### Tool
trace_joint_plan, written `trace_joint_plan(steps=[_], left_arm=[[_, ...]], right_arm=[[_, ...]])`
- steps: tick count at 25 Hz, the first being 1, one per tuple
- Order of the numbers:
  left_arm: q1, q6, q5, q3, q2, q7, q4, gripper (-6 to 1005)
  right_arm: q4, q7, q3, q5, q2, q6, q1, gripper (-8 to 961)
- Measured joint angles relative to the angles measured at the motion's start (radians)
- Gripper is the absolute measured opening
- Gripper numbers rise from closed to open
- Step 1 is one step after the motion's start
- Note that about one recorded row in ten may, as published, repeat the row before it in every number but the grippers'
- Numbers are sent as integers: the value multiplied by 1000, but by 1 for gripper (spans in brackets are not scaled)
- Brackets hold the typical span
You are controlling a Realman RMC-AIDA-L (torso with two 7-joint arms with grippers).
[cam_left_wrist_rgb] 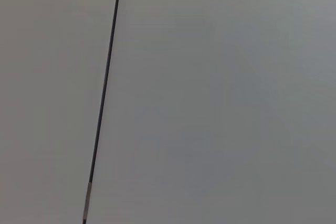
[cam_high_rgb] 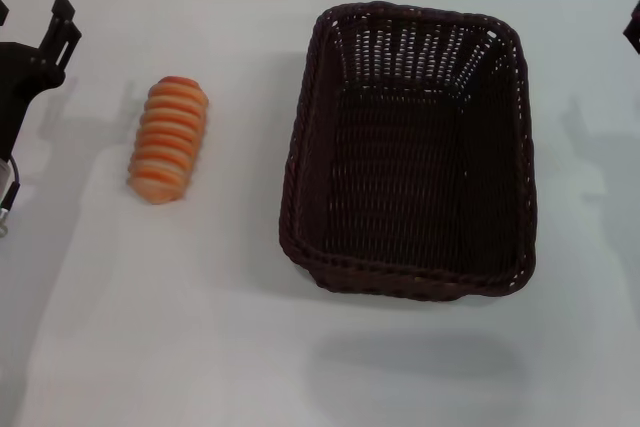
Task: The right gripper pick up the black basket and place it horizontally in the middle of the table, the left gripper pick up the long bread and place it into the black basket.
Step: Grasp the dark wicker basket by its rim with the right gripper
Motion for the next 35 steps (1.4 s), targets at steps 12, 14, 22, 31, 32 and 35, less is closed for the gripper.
trace_joint_plan(steps=[12, 14, 22, 31, 32, 35], left_arm=[[-3, -1, 0, -1, 3, 0, 2, 780], [-3, 0, 0, -2, 3, 0, 3, 780], [-3, 3, 0, -2, 2, 0, 3, 780], [-3, 5, 0, -1, 2, 0, 3, 779], [-3, 5, 0, -1, 2, 0, 3, 779], [-3, 6, 0, -1, 1, 0, 3, 779]], right_arm=[[-219, -193, 191, 91, 81, -437, -101, 838], [-230, -209, 202, 111, 81, -459, -104, 838], [-253, -260, 328, 152, 81, -677, -96, 839], [-211, -267, 349, 69, 87, -605, -63, 840], [-195, -281, 345, 69, 86, -556, -57, 840], [-178, -305, 330, 71, 88, -471, -50, 840]])
